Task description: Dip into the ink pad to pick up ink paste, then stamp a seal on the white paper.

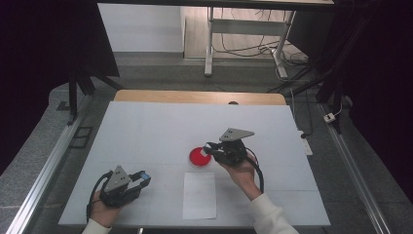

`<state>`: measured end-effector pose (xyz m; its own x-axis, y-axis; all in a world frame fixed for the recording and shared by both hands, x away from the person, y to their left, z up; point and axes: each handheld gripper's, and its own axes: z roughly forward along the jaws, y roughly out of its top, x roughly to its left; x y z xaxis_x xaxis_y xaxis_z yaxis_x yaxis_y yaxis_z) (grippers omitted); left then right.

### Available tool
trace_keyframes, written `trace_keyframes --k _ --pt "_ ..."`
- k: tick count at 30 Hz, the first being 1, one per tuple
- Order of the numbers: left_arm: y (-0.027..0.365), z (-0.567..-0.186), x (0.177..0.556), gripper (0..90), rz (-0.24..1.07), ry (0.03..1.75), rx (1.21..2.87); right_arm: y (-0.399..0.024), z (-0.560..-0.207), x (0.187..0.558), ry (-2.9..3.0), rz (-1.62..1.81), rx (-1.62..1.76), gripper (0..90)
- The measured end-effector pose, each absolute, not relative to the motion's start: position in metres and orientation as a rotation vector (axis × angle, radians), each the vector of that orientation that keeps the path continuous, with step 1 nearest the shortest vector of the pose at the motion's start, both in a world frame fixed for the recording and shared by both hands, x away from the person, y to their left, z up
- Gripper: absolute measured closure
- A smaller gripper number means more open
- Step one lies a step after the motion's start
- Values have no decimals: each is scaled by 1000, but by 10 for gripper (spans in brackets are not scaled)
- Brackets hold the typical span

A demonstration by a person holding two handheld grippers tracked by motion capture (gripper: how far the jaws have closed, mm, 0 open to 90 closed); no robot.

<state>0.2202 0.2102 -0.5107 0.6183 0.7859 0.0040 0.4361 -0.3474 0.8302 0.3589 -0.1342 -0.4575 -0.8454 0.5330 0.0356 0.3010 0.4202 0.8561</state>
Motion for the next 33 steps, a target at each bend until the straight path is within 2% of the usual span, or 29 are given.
trace_keyframes --k 33 --pt "209 -510 220 654 520 956 1991 -143 -452 326 2466 1407 666 749"
